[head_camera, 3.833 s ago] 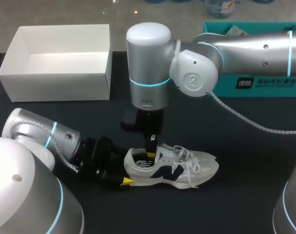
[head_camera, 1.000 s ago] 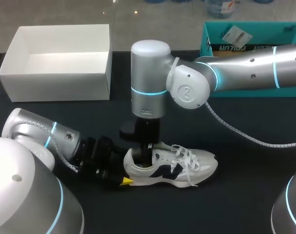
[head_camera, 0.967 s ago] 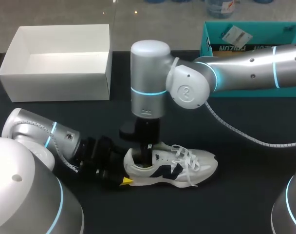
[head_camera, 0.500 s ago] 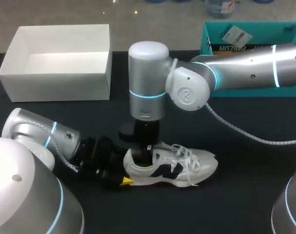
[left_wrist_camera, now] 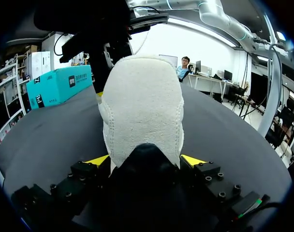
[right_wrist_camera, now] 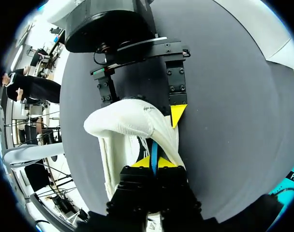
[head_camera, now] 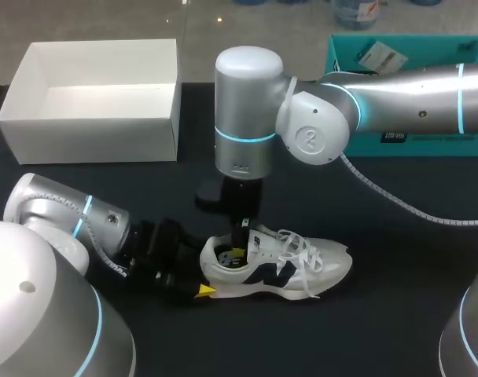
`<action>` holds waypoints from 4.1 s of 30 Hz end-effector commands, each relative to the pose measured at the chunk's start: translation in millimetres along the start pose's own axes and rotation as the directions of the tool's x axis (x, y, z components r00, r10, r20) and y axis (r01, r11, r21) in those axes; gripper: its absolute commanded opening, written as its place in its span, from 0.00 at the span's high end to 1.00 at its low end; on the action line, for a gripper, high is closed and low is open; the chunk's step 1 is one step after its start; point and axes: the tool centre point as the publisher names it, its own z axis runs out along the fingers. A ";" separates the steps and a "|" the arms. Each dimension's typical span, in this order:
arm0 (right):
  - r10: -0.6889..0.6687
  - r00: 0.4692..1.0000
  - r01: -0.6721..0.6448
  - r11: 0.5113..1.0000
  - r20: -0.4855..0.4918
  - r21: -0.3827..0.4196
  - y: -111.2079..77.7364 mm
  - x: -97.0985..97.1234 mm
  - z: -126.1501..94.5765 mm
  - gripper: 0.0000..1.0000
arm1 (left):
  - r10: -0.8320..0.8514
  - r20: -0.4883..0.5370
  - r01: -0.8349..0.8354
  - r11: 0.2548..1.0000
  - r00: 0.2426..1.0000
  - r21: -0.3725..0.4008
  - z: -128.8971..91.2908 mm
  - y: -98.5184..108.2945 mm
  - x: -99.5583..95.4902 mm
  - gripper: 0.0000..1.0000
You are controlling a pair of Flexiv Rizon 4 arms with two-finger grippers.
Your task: Take the shoe out of the shoebox, open the shoe tongue, remove and reinsert the insole, then place the shoe into the shoebox
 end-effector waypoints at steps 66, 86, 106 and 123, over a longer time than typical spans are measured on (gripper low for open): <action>-0.067 0.962 0.132 0.963 0.265 -0.236 58.7 -63.3 -111.7 1.00 | 0.001 0.000 -0.001 1.000 1.000 -0.003 6.9 6.2 1.5 1.00; -0.079 0.951 0.164 0.949 0.300 -0.270 78.3 -73.9 -127.8 1.00 | 0.001 0.000 -0.001 1.000 1.000 -0.003 6.9 6.2 1.5 1.00; -0.079 0.951 0.164 0.949 0.300 -0.270 78.3 -73.9 -127.8 1.00 | 0.001 0.000 -0.001 1.000 1.000 -0.003 6.9 6.2 1.5 1.00; 0.022 0.921 0.159 0.889 0.388 -0.428 116.1 -93.0 -165.0 1.00 | 0.001 0.000 -0.001 1.000 1.000 -0.003 6.9 6.2 1.5 1.00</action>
